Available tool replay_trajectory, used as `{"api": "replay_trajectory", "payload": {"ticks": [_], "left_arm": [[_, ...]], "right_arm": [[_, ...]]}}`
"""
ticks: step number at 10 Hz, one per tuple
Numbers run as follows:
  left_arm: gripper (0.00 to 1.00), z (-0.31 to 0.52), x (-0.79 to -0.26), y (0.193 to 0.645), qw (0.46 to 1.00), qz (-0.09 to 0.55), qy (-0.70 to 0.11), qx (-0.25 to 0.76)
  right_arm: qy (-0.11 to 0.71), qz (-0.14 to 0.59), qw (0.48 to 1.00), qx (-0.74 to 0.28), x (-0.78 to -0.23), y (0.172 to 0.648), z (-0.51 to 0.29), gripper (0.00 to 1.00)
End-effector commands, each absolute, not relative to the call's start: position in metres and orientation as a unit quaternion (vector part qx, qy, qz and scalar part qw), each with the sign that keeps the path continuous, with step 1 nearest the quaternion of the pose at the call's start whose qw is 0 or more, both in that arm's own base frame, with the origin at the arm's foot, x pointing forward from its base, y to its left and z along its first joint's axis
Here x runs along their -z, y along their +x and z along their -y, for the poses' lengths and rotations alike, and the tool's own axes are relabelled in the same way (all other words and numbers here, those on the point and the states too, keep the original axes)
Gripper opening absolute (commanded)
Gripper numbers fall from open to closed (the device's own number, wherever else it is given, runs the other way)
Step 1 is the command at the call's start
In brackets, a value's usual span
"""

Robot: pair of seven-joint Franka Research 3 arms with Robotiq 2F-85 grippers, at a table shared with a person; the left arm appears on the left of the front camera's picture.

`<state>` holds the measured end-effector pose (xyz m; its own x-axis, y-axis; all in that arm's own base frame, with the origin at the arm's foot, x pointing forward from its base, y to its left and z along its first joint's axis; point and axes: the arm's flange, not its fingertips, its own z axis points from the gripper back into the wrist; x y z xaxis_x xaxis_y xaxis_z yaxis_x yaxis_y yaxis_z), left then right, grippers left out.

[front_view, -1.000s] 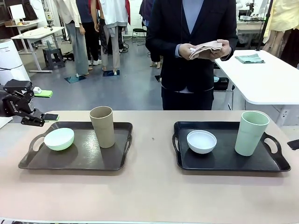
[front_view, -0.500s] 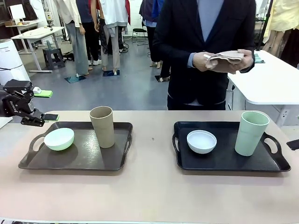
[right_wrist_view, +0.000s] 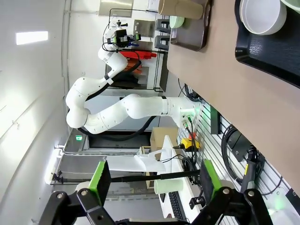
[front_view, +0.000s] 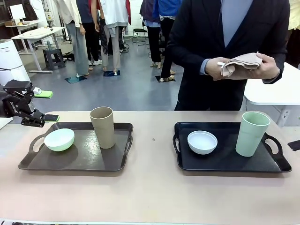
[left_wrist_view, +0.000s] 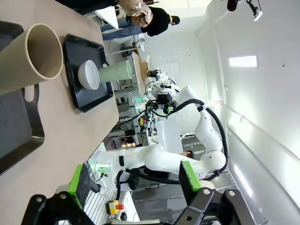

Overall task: Set up a tray with a mat and arrange the tableware.
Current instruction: Pick up the Picnic Bowl and Reusable plastic cup from the Handle tray in front of the human's position and hold them in the air.

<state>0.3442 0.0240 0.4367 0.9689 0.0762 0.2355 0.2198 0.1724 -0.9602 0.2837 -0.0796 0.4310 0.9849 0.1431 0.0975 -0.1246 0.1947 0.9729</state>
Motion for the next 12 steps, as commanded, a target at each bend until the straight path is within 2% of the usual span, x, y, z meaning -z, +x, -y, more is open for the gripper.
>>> {"api": "replay_trajectory", "payload": {"ticks": [1,12], "left_arm": [[1.00,-0.0249,-0.4379,0.3416,0.754,0.119,-0.644,0.051],[1.00,-0.0249,-0.4379,0.3416,0.754,0.119,-0.644,0.051]], "right_arm": [[0.636,-0.001,0.766,-0.093,-0.4311,0.2829,0.0789,1.00],[0.636,-0.001,0.766,-0.093,-0.4311,0.2829,0.0789,1.00]]}}
